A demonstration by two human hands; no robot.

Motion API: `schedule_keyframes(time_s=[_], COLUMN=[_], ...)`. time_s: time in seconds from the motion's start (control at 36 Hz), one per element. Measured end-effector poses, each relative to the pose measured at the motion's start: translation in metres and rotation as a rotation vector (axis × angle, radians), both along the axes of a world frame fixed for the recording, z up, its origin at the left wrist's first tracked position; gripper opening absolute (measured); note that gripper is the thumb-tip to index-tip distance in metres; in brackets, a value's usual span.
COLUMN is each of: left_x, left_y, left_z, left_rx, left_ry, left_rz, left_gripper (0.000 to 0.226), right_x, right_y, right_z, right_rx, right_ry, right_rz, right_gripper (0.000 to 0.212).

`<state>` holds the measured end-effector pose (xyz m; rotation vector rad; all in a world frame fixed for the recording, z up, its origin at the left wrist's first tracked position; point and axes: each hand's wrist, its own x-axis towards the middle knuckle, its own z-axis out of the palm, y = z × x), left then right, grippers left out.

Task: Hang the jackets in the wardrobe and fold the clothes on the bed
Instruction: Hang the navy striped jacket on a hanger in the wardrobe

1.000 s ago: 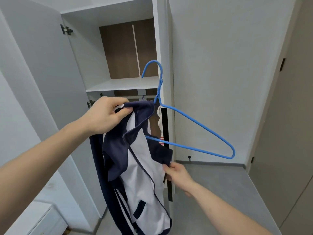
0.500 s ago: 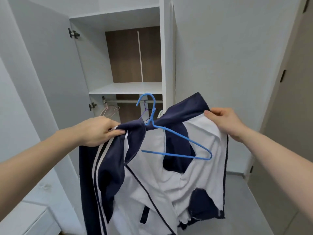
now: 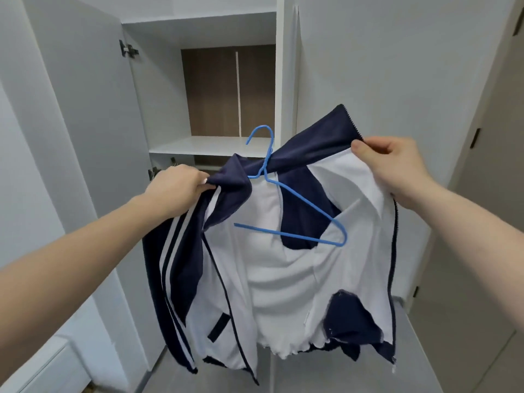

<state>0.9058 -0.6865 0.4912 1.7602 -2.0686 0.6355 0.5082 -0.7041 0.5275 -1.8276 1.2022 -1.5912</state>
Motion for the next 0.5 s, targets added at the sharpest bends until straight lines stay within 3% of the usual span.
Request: schedule_keyframes(time_s=[0.06,0.22,0.39,0.5], left_x=[-0.001,-0.010,-0.033,-0.056], left_y=[-0.003,-0.011,-0.011,-0.008], left_z=[0.000,0.007,0.014,0.010], left_rx=[-0.034,-0.007,-0.080,-0.096], left_ry=[0.113,0.351,0.499,0.503], left_rz=[0.024,0.063,-0.041,-0.073], left_gripper=[0.024,0.019,0.028,0.029], right_x=[0.012,0.061,0.114,0.134], right_y=[0.018,0.067,0.083,0.071], right_z=[0.002,-0.011,-0.089,-0.105], right_rx=[-0.015,-0.021,0.026,0.125], right_ry=[-0.029,-0.126,0.160,0.102], right_rz=[0.107,0.334,0.441,0.419], right_gripper=[0.032,0.018,0.030,0.035])
